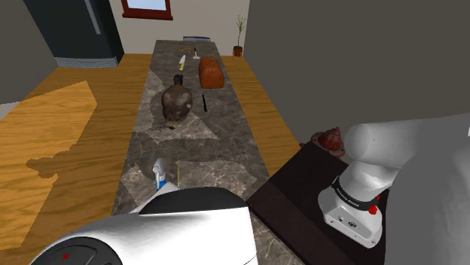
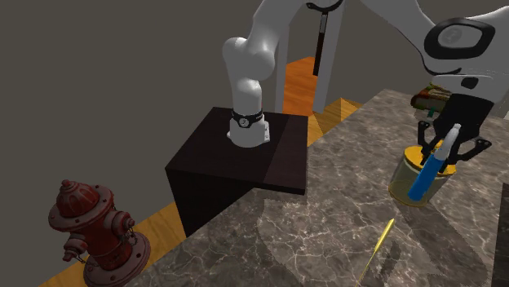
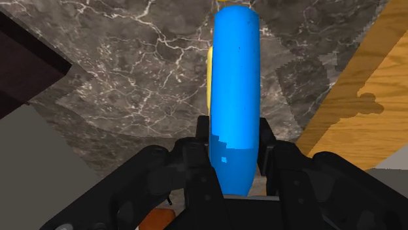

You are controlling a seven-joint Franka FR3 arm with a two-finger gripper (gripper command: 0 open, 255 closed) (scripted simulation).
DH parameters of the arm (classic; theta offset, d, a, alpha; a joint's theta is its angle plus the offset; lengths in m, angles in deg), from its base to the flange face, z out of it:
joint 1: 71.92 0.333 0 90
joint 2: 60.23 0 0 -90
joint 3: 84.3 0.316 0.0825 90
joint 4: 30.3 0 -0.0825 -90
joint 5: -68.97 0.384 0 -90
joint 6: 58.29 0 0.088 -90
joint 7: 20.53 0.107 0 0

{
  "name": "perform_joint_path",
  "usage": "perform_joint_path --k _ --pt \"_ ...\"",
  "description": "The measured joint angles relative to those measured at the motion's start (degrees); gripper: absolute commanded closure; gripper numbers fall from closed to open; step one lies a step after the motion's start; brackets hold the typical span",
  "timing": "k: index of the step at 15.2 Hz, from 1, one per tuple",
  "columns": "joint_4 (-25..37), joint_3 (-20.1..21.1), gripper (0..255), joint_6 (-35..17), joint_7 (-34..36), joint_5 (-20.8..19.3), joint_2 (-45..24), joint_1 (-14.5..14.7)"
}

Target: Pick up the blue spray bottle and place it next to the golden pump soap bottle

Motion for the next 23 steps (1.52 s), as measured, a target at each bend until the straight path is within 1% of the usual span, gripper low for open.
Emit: perform_joint_path --k 6,15,22,23 --pt "-1.13 2.97 255 -3.08 0.28 1.87 2.06 -1.5" --pt "-1.77 7.85 255 -7.83 0.35 4.91 5.95 -4.92" --pt "-1.9 8.55 255 -8.52 0.51 5.36 6.53 -5.21" --pt "-1.91 8.55 0 -8.52 0.51 5.37 6.53 -5.21"
